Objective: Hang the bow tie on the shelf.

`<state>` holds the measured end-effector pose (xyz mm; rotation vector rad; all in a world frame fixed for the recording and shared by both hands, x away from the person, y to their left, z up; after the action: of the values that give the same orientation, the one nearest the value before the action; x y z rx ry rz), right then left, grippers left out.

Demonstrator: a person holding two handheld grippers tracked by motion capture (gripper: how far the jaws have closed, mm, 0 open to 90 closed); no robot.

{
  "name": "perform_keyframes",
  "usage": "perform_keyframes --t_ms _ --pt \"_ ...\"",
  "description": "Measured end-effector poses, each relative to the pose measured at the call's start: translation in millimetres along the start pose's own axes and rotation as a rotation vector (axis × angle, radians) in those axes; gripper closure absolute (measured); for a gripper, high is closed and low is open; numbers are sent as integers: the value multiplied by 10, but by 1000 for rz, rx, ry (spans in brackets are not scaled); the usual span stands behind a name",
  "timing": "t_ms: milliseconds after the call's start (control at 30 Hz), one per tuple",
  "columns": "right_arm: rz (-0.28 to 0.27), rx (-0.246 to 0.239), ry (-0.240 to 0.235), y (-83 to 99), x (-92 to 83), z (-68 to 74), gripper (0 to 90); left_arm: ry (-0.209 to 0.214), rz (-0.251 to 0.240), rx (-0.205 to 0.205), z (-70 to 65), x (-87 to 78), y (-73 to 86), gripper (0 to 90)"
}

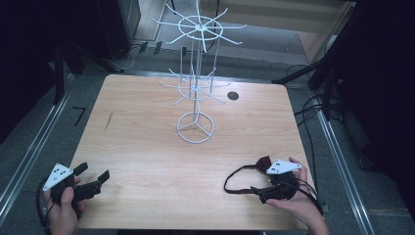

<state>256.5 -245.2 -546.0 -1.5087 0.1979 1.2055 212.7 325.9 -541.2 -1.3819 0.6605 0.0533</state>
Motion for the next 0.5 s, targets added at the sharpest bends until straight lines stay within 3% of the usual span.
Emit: perform_keyframes --t_ms 33,267,300,333,367,400,433,467,500 --pt "-17 30 9 13 -30 -66 7 2 0 -1 1 0 0 98" --pt "-11 73 40 46 -12 -165 4 3 4 -2 -1 6 -1 99" --pt "7 112 75 49 26 -205 64 3 4 -3 -1 6 -1 99" --pt "7 112 75 49 26 -205 64 3 4 -3 -1 6 -1 99" --pt "11 157 104 53 66 -262 162 1 4 -5 -1 6 -1 115" --pt "11 157 104 53 66 -262 162 0 5 -2 1 5 0 115" --pt "4 203 102 64 88 -308 272 0 5 -4 -1 6 -1 133" --pt "4 203 102 64 88 -308 272 0 5 -4 -1 6 -1 134" --pt "-3 229 105 84 98 -346 441 0 5 -4 -1 6 -1 134"
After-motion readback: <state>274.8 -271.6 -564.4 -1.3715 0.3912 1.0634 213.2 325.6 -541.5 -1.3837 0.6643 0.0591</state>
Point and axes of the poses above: each handheld gripper's, and its own axes: x roughly forward along the jaws, y roughly out of its underside, z roughly to its left, the point moved 4 cm from there along x, roughly forward along the jaws, and after that the axes turned 14 degrees about x, right-handed, at the moved point
